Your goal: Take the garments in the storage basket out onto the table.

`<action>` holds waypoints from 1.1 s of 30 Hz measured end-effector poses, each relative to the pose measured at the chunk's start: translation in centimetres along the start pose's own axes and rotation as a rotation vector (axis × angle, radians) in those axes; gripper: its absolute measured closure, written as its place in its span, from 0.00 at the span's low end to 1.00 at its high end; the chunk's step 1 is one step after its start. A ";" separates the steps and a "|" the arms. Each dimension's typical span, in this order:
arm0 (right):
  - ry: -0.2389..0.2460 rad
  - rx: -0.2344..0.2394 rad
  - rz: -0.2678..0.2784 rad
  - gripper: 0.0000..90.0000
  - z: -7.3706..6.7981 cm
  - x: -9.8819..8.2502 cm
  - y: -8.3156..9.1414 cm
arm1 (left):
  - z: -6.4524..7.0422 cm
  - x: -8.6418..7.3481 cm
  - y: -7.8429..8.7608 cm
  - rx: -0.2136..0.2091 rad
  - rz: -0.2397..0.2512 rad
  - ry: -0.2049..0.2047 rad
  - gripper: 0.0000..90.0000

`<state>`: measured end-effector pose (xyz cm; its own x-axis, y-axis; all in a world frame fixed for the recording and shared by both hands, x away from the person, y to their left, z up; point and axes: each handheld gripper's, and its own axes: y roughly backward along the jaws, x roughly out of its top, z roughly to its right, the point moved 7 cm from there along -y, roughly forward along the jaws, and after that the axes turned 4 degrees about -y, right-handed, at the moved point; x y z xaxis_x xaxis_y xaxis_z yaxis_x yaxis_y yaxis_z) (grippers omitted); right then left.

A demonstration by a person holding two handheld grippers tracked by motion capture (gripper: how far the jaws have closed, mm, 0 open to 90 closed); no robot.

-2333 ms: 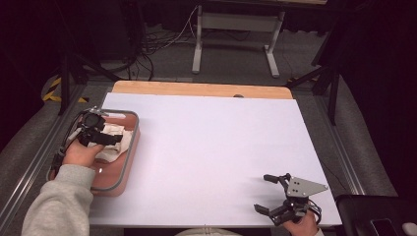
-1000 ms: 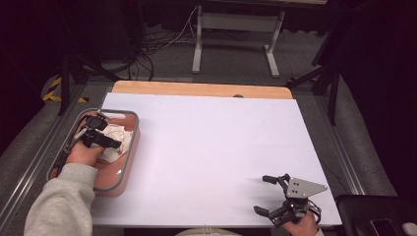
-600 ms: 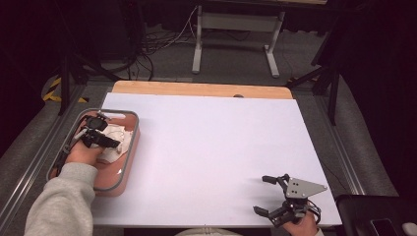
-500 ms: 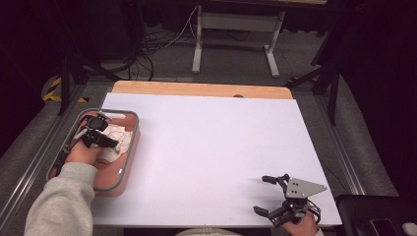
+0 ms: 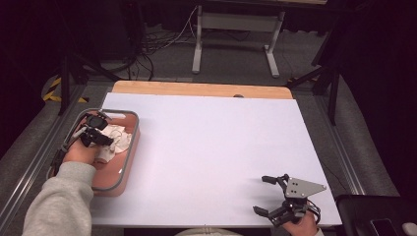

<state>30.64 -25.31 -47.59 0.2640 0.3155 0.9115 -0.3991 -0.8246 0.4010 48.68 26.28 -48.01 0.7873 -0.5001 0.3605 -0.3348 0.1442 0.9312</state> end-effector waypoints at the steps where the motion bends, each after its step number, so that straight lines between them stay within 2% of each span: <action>1: -0.002 -0.001 0.000 0.00 0.0 0.0 0.0 | 0.0 0.0 0.1 0.001 0.000 0.002 0.87; 9: 0.001 -0.003 -0.001 0.00 0.0 0.0 0.0 | 0.2 -0.1 1.4 -0.004 0.049 -0.001 0.87; 16: 0.001 -0.005 -0.002 0.00 0.0 0.0 0.0 | 0.5 0.2 3.3 -0.002 0.106 -0.001 0.87; 23: 0.001 -0.005 -0.002 0.00 0.0 0.0 0.0 | 1.0 0.4 5.0 0.000 0.182 -0.005 0.87; 33: 0.003 -0.007 -0.003 0.00 0.0 0.0 0.0 | 1.3 0.8 7.5 0.004 0.302 0.009 0.87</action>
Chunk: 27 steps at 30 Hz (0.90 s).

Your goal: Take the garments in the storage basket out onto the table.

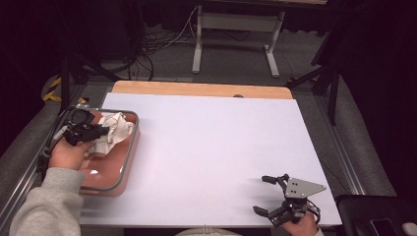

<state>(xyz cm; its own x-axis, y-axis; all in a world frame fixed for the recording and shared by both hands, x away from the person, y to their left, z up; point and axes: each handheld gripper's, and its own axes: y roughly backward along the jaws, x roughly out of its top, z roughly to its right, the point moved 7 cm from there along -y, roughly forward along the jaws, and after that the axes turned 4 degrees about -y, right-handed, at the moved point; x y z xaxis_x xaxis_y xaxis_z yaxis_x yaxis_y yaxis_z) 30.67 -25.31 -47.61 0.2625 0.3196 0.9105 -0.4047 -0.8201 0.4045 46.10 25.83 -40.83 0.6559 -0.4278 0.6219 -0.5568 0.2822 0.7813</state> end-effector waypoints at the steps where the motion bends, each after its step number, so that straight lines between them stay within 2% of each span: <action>1: 0.000 0.000 -0.001 0.00 0.0 0.0 0.0 | 0.0 0.1 0.2 0.001 0.014 -0.004 0.87; 12: 0.000 0.001 -0.001 0.00 0.0 0.0 0.0 | 0.4 0.9 2.4 0.003 0.146 0.010 0.87; 18: 0.000 -0.001 -0.001 0.00 0.0 0.0 0.0 | 0.6 1.3 3.0 -0.003 0.227 0.004 0.87; 27: 0.000 0.000 -0.002 0.00 0.0 0.0 0.0 | 1.2 1.8 4.1 -0.048 0.319 0.011 0.87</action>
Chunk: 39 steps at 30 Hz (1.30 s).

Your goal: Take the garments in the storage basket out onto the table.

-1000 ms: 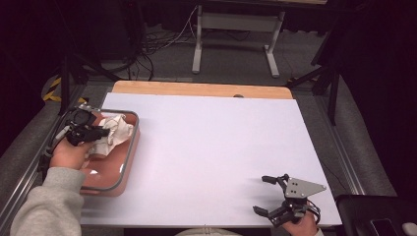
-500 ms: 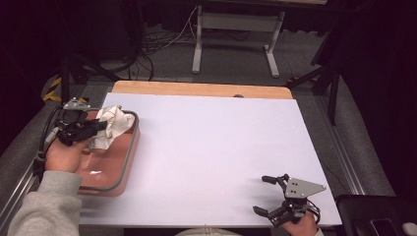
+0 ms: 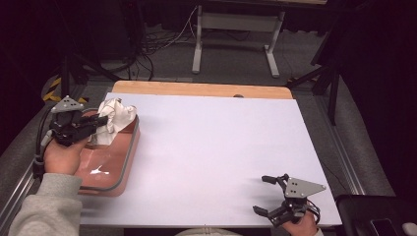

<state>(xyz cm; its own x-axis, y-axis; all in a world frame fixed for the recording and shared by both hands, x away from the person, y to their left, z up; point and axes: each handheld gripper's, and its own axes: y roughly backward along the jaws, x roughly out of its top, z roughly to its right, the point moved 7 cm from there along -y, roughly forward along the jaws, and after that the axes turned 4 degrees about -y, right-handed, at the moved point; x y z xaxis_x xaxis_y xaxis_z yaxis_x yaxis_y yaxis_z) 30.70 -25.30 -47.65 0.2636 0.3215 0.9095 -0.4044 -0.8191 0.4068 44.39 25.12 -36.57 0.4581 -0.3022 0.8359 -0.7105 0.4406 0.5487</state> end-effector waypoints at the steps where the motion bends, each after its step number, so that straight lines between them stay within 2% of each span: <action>1: -0.002 -0.001 0.001 0.00 0.0 0.0 0.0 | 0.2 0.2 0.1 -0.012 0.017 0.007 0.87; 7: 0.000 0.001 0.001 0.00 0.0 0.0 0.0 | 1.0 0.9 0.4 -0.052 0.075 0.027 0.87; 14: 0.000 0.000 0.001 0.00 0.0 0.0 0.0 | 2.5 2.0 0.8 -0.098 0.130 0.016 0.87; 17: -0.001 0.000 0.001 0.00 0.0 0.0 0.0 | 3.4 2.5 0.9 -0.130 0.155 0.010 0.87; 21: -0.001 0.000 0.003 0.00 0.0 0.0 0.0 | 4.9 3.0 0.7 -0.176 0.179 0.002 0.87; 28: -0.002 0.002 0.003 0.00 0.0 0.0 0.0 | 7.9 4.0 0.3 -0.245 0.199 -0.042 0.87; 34: -0.001 0.003 0.004 0.00 0.0 0.0 0.0 | 10.3 4.6 -0.2 -0.285 0.215 -0.087 0.87; 39: -0.001 0.003 0.004 0.00 0.0 0.0 0.1 | 12.0 4.9 -0.8 -0.322 0.229 -0.098 0.87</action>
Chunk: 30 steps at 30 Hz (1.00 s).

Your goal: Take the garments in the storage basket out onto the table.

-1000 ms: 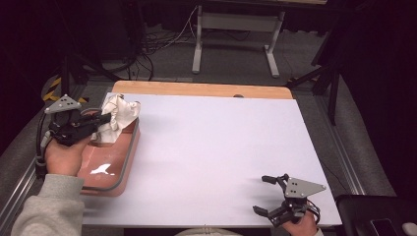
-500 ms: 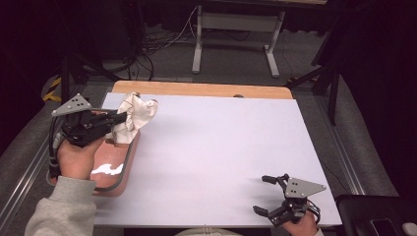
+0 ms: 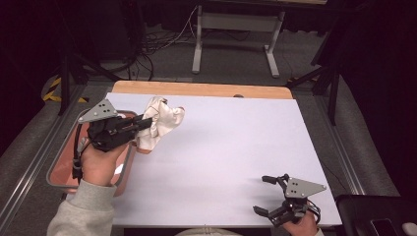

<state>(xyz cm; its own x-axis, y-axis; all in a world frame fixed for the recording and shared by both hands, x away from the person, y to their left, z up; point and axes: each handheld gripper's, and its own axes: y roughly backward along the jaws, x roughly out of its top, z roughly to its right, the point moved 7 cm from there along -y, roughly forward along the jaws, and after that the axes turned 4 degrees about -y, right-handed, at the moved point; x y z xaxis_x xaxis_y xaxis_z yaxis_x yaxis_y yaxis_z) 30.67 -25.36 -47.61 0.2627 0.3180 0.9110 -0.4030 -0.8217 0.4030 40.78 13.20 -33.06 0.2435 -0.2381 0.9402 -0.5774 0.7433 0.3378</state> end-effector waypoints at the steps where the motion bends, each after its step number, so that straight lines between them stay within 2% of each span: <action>1: 0.000 0.000 0.000 0.00 0.0 0.0 0.0 | 0.3 0.0 -0.2 -0.008 -0.001 0.004 0.87; 11: 0.000 0.003 0.002 0.00 0.0 0.0 0.0 | 2.5 -0.5 -2.4 -0.057 0.002 -0.016 0.87; 18: -0.001 0.002 0.004 0.00 0.0 0.0 0.1 | 4.0 -0.9 -3.8 -0.104 0.012 -0.010 0.87; 21: 0.000 0.003 0.004 0.00 0.0 0.0 0.1 | 4.3 -1.3 -4.4 -0.107 0.011 -0.024 0.87; 25: -0.001 0.002 0.005 0.00 0.0 0.0 0.2 | 4.8 -2.1 -5.5 -0.132 0.011 -0.010 0.87; 27: -0.002 0.003 0.007 0.00 0.0 0.0 0.2 | 5.2 -2.4 -6.0 -0.160 0.008 0.003 0.87; 30: -0.003 0.003 0.006 0.00 0.0 0.0 0.2 | 5.6 -2.9 -6.6 -0.175 -0.009 0.001 0.86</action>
<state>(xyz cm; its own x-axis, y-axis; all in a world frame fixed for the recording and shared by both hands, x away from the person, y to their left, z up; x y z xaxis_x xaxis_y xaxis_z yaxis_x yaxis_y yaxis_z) 30.60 -25.51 -47.53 0.2627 0.3115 0.9132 -0.4021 -0.8250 0.3971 39.58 5.47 -37.76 0.2491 -0.2447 0.9371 -0.4307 0.8386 0.3335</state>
